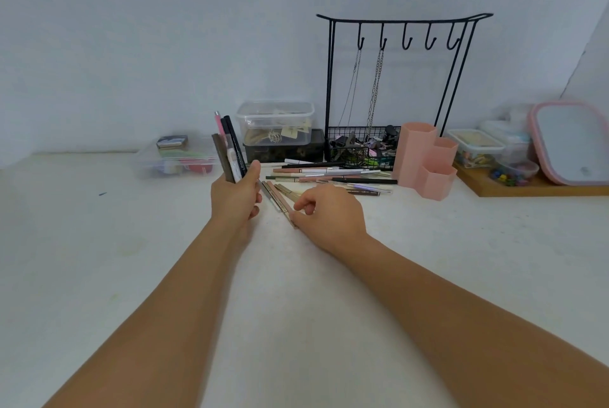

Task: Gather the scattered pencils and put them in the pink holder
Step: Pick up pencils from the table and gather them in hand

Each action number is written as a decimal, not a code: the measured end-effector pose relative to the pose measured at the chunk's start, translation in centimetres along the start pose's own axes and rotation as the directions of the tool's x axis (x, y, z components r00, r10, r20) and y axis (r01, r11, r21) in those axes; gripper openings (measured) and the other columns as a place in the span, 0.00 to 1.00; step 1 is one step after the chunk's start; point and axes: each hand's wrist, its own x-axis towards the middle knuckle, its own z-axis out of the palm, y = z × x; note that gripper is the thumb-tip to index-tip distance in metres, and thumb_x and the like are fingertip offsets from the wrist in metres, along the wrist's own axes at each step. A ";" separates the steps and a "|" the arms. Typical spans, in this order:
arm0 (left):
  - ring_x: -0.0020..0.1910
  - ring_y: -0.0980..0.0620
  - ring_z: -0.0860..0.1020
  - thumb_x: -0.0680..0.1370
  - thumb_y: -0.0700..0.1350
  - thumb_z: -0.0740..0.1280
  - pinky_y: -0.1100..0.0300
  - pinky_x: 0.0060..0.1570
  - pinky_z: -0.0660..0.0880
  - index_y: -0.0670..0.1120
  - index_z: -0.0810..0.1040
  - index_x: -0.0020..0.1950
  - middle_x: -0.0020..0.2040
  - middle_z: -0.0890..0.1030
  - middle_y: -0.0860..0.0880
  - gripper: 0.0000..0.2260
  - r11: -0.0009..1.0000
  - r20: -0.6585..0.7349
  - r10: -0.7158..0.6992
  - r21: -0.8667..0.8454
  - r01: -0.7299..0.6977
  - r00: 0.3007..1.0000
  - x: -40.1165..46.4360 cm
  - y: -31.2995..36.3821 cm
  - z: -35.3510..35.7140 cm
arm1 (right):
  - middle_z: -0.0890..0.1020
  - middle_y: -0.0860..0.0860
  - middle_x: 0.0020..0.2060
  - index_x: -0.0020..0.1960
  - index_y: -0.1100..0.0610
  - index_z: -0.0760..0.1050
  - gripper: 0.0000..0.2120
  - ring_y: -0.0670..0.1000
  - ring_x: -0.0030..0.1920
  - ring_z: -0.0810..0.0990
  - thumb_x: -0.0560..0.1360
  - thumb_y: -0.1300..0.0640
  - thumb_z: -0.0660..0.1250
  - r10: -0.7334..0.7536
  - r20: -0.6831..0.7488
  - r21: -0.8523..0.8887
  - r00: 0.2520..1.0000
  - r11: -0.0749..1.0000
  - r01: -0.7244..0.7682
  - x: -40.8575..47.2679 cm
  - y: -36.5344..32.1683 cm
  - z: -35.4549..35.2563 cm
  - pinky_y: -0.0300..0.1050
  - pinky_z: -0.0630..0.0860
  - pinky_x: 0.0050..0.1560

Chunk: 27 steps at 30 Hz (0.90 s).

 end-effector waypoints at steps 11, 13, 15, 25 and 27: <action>0.31 0.51 0.74 0.78 0.52 0.71 0.60 0.28 0.69 0.46 0.77 0.44 0.34 0.77 0.48 0.10 0.994 -0.048 -0.104 0.032 0.106 0.993 0.2 -0.1 0.2 | 0.85 0.46 0.37 0.43 0.51 0.87 0.07 0.48 0.37 0.82 0.73 0.51 0.70 0.097 0.006 -0.078 0.995 0.992 -0.096 0.4 0.2 -0.4 0.39 0.76 0.34; 0.30 0.51 0.73 0.79 0.52 0.71 0.59 0.28 0.69 0.46 0.76 0.43 0.33 0.76 0.48 0.12 0.993 -0.047 -0.111 0.034 0.113 0.993 0.2 -0.1 0.2 | 0.86 0.48 0.35 0.42 0.53 0.87 0.09 0.49 0.35 0.82 0.74 0.50 0.70 0.096 0.014 -0.115 0.995 0.989 -0.094 0.5 0.3 -0.2 0.42 0.80 0.36; 0.28 0.52 0.72 0.79 0.53 0.71 0.59 0.27 0.69 0.45 0.75 0.43 0.31 0.75 0.48 0.13 0.993 -0.054 -0.113 0.027 0.114 0.992 0.3 -0.2 0.1 | 0.86 0.50 0.35 0.41 0.55 0.87 0.10 0.51 0.35 0.83 0.74 0.51 0.69 0.095 -0.005 -0.111 0.995 0.989 -0.095 0.6 0.2 0.0 0.44 0.82 0.36; 0.28 0.53 0.71 0.78 0.56 0.71 0.62 0.23 0.69 0.43 0.76 0.49 0.36 0.76 0.47 0.16 0.991 -0.076 -0.131 0.010 0.132 0.988 0.3 0.1 -0.1 | 0.82 0.46 0.31 0.45 0.56 0.86 0.04 0.40 0.29 0.76 0.74 0.56 0.75 0.267 -0.129 0.630 0.955 0.766 -0.129 0.5 0.0 -0.5 0.32 0.71 0.30; 0.30 0.52 0.71 0.77 0.59 0.72 0.61 0.25 0.68 0.44 0.75 0.45 0.37 0.76 0.47 0.18 0.994 0.005 -0.112 0.001 0.112 0.994 0.0 0.3 -0.1 | 0.83 0.46 0.31 0.46 0.57 0.86 0.05 0.39 0.28 0.76 0.74 0.56 0.75 0.303 -0.070 0.717 0.950 0.678 -0.163 0.4 -0.4 -0.5 0.31 0.70 0.31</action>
